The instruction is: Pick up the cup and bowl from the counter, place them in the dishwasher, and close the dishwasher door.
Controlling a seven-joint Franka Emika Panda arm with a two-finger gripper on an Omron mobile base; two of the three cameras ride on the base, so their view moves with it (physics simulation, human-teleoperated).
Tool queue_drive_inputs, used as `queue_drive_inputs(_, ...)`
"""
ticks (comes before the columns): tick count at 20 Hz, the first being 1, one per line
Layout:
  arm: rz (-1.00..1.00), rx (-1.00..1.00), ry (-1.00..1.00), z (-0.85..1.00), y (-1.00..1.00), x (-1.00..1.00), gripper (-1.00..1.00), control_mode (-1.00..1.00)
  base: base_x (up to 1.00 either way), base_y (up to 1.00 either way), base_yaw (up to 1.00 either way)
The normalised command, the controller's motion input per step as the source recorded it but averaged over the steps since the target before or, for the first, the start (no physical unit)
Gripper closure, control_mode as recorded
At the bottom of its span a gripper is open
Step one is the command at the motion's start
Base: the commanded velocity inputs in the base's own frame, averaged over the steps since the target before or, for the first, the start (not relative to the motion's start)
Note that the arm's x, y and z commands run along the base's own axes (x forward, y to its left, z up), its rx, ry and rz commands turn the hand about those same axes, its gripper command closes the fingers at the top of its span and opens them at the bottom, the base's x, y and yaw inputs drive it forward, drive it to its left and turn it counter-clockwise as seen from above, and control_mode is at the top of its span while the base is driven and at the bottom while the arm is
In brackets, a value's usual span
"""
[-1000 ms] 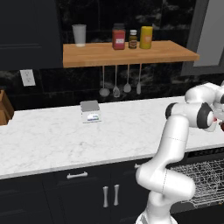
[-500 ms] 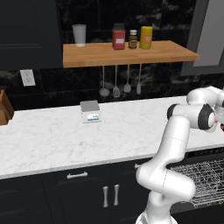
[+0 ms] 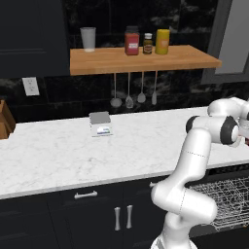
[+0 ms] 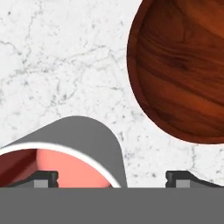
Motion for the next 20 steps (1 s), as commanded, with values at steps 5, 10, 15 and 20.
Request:
queue_drive_inputs(5, 0.00, 0.00, 0.00, 0.00, 0.00, 0.00, 1.00, -1.00, 0.00, 0.00, 0.00)
queue_drive_inputs(10, 0.00, 0.00, 0.00, 0.00, 0.00, 0.00, 1.00, -1.00, 0.00, 0.00, 0.00)
queue_drive_inputs(15, 0.00, 0.00, 0.00, 0.02, 0.02, -0.06, 1.00, -1.00, 0.00, 0.00, 0.00)
queue_drive_inputs(20, 0.16, 0.00, -0.06, 0.25, 0.26, -0.79, 1.00, -1.00, 0.00, 0.00, 0.00)
